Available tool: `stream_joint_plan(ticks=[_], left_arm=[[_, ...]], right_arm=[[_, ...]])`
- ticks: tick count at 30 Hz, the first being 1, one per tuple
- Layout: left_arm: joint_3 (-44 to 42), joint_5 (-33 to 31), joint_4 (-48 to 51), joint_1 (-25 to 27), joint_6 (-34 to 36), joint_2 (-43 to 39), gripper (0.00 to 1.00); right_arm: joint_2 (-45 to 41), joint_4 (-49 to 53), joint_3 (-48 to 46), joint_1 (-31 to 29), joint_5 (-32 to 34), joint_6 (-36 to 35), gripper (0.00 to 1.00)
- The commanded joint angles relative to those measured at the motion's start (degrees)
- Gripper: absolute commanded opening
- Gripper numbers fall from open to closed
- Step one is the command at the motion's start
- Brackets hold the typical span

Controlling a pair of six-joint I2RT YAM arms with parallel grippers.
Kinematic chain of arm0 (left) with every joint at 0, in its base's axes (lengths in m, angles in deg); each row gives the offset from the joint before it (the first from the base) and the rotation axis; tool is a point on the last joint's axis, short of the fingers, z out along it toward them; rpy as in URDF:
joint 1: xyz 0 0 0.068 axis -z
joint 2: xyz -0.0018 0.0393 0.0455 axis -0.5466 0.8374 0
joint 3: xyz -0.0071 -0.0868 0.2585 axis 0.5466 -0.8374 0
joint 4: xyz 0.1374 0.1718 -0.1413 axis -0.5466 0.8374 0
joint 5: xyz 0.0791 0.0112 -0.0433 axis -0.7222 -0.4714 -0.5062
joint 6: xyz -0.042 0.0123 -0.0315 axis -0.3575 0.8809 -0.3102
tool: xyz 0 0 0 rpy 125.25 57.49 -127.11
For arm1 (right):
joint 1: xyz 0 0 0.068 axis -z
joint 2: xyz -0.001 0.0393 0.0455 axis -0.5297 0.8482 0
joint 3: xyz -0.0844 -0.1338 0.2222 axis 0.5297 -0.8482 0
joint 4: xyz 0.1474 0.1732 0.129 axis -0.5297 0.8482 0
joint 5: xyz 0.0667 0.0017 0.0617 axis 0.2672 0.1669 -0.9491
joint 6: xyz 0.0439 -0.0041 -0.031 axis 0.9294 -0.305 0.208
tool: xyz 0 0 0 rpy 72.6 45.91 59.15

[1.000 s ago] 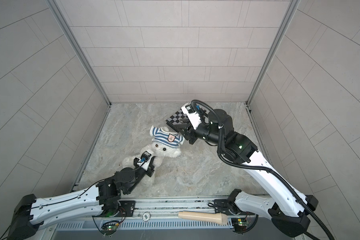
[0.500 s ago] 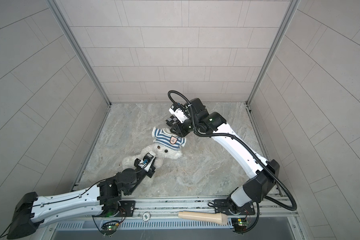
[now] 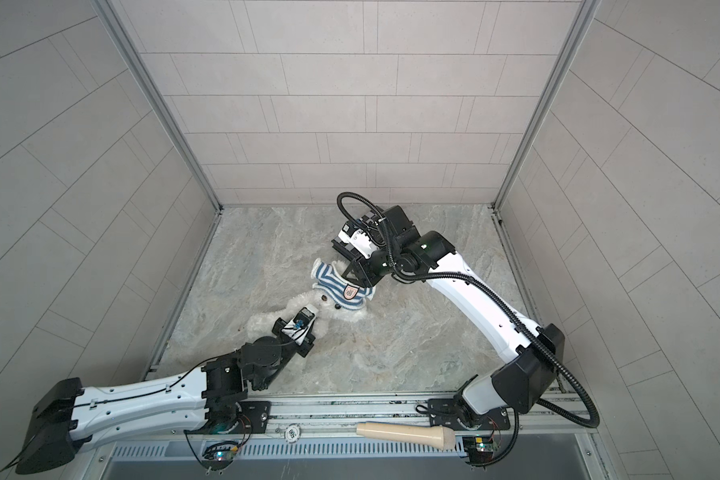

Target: Dress the teddy bear

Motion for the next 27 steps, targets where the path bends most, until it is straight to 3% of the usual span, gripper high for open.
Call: stream_joint_plan(ticks=[1,16,27], left_arm=[[1.14,-0.69,-3.40,0.16,0.15,-0.41,0.00],[1.38,-0.51,-4.88,0.17,1.22,1.08,0.00],[1.77,-1.47,-6.17,0.24,2.26,0.94,0.00]], right_arm=[[-2.60,1.86,-1.30,-0.43,-1.98,-1.19,0.38],[-1.65,5.77,-2.24,-3.54,-1.71,-4.13,0.48],[-1.13,2.42,-5.56,-3.77,-4.06,-2.48,0.60]])
